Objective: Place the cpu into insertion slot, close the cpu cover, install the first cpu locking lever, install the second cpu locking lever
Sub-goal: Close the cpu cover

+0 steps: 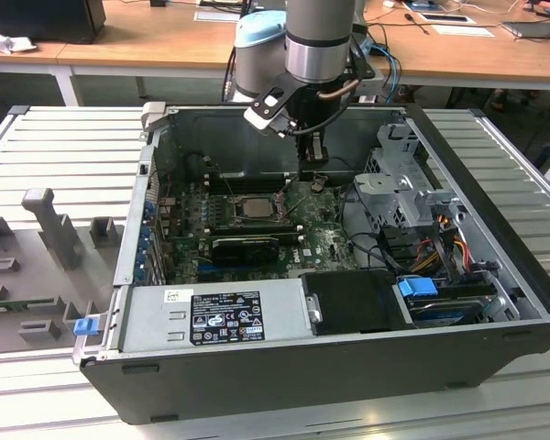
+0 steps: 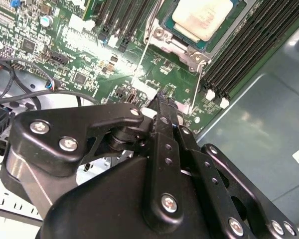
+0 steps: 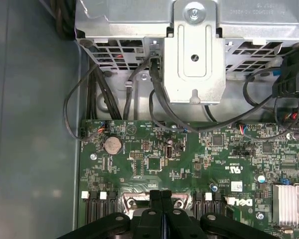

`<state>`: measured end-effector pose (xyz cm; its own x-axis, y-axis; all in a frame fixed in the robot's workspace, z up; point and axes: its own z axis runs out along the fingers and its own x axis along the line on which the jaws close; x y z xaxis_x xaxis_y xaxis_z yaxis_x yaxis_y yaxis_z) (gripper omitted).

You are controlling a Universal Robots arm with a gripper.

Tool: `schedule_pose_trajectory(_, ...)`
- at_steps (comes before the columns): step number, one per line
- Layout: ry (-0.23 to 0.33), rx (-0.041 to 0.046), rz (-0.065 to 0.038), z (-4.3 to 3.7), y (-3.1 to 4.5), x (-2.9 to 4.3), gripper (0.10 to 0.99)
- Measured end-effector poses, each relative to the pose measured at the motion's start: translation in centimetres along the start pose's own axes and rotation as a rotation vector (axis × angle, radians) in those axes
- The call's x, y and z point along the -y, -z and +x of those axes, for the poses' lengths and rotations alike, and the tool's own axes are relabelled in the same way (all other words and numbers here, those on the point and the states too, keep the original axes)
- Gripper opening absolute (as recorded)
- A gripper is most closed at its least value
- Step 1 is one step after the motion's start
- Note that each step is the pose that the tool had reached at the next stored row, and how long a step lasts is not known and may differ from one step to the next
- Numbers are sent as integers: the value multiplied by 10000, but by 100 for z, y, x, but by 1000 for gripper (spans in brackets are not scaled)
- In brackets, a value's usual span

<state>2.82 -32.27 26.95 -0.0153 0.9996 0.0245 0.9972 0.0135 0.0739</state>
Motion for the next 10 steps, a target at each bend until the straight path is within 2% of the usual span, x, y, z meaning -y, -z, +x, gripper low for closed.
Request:
schedule_pose_trajectory(2, -1, -2, -1, -1, -10, -21, 106)
schedule_pose_trajectory(10, -1, 0, 16, -5, -76, -207, 106)
